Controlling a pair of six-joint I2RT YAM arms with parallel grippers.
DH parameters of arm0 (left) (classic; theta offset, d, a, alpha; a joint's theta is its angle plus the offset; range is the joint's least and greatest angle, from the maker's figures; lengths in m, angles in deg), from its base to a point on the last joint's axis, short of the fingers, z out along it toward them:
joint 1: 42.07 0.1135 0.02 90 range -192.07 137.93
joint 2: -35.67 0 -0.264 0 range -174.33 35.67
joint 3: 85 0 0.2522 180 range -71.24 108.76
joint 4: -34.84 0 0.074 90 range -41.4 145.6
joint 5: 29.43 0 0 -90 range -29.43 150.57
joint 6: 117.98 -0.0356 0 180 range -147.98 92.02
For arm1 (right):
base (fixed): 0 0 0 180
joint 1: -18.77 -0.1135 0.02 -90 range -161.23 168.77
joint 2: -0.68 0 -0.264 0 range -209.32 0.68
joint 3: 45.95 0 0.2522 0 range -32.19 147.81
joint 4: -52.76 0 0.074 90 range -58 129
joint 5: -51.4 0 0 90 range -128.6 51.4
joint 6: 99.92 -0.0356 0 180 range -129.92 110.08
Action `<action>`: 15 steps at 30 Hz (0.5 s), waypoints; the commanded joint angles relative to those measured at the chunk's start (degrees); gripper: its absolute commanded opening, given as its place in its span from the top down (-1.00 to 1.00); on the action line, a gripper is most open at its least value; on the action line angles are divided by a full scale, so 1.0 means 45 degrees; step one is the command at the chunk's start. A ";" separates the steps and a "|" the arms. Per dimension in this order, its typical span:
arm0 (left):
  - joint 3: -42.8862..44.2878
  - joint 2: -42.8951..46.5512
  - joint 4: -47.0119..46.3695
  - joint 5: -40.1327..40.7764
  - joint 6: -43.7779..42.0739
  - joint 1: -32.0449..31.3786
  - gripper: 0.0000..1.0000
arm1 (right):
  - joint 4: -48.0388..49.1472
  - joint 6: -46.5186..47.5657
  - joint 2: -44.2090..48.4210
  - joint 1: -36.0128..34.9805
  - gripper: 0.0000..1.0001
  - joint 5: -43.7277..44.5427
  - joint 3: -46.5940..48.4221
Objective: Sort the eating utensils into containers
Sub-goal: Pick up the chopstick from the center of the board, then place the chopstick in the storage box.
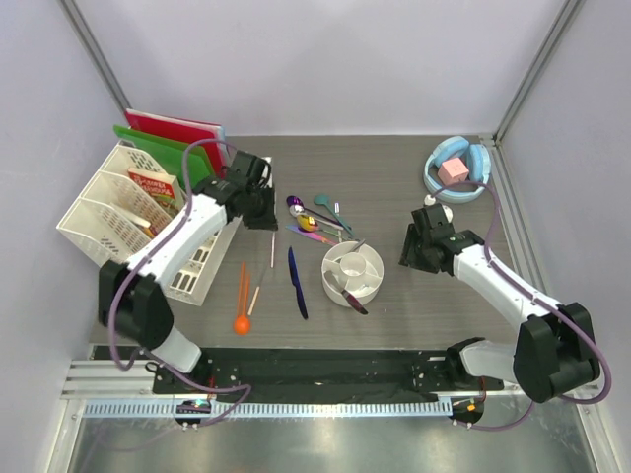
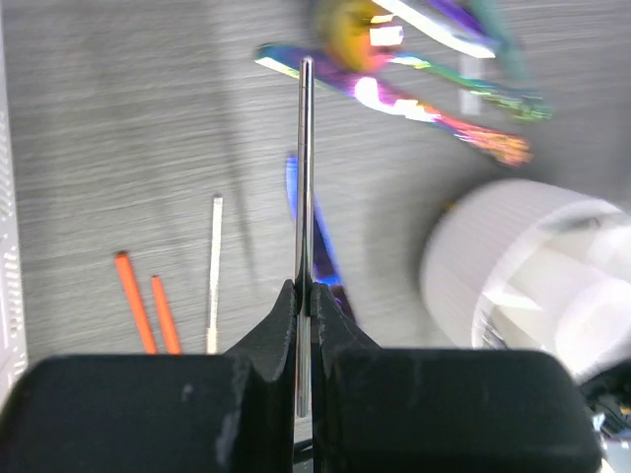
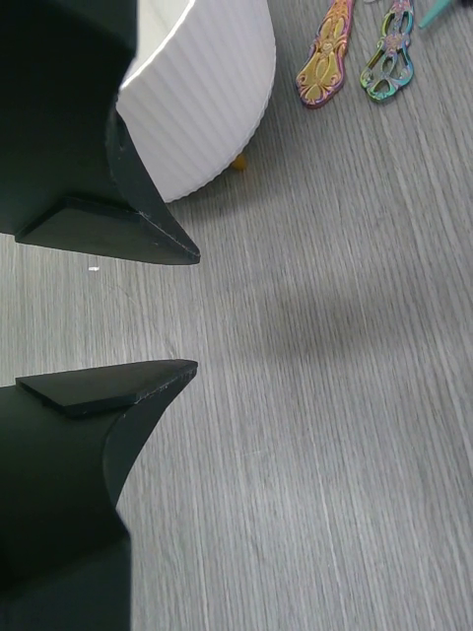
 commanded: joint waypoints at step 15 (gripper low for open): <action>-0.1536 0.2662 -0.5098 -0.2312 -0.1801 -0.2980 1.00 | 0.0661 -0.0570 -0.1321 0.0058 0.01 -0.0345 0.1350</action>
